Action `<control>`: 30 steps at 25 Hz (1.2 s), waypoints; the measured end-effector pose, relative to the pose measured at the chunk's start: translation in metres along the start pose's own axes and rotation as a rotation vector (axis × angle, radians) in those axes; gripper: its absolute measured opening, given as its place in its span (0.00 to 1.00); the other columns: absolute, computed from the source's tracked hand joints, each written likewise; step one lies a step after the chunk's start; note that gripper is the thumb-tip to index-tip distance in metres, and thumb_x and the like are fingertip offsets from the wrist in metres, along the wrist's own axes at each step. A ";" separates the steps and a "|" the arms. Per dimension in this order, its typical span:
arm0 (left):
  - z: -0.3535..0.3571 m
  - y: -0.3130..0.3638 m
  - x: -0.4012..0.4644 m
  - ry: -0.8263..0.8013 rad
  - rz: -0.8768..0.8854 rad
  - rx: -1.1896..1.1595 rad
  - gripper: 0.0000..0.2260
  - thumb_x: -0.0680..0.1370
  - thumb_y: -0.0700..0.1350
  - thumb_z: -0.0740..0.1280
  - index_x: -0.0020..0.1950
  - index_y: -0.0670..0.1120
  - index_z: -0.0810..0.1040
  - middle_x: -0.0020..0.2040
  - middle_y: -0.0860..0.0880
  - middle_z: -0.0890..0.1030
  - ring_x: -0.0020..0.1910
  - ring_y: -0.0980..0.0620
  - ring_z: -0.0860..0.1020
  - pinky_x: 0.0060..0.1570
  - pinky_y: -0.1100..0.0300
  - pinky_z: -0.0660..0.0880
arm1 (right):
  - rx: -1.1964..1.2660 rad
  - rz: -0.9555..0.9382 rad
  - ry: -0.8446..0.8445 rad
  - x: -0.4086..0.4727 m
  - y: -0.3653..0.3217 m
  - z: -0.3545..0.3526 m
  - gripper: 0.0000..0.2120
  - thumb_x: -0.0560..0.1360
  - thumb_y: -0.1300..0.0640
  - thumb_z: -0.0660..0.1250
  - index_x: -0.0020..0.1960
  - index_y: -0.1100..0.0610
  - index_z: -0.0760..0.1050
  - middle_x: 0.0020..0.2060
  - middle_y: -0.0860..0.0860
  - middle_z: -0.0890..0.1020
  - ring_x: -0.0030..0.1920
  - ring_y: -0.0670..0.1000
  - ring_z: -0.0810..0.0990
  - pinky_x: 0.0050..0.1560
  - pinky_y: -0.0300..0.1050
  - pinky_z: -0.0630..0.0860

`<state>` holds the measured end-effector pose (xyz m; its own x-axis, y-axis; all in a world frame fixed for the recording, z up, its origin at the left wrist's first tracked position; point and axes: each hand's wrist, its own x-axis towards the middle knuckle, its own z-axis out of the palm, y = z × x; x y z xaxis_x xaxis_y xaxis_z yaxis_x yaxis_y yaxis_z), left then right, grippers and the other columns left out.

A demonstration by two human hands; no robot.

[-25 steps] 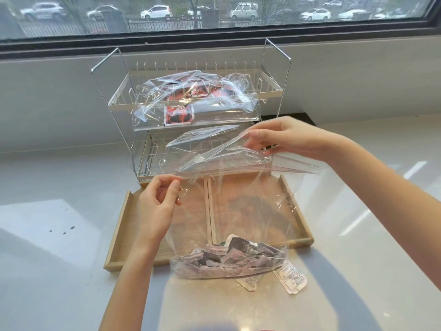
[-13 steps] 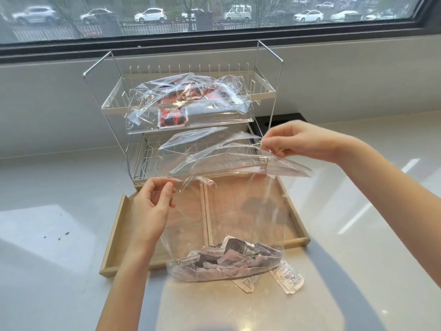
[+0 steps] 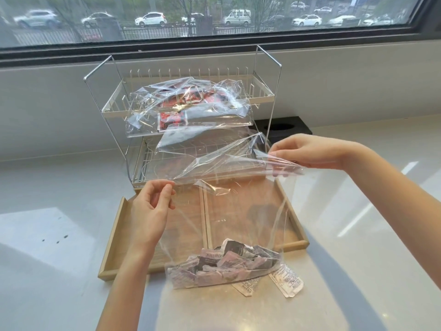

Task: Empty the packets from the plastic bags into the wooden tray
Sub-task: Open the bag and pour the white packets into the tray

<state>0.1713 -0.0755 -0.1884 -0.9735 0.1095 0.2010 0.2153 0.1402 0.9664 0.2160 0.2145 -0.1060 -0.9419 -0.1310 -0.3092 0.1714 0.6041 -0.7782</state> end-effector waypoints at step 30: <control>-0.003 -0.058 -0.035 -0.293 -0.290 0.094 0.32 0.72 0.52 0.66 0.72 0.49 0.54 0.59 0.50 0.72 0.58 0.53 0.74 0.45 0.74 0.72 | 0.125 0.104 0.494 -0.007 0.107 0.180 0.07 0.70 0.55 0.70 0.41 0.45 0.74 0.36 0.40 0.79 0.41 0.37 0.77 0.39 0.23 0.69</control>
<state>0.1931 -0.0904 -0.2506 -0.9346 0.3252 -0.1441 -0.0448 0.2943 0.9547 0.2927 0.1383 -0.2855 -0.9367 0.3301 -0.1170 0.2765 0.4920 -0.8255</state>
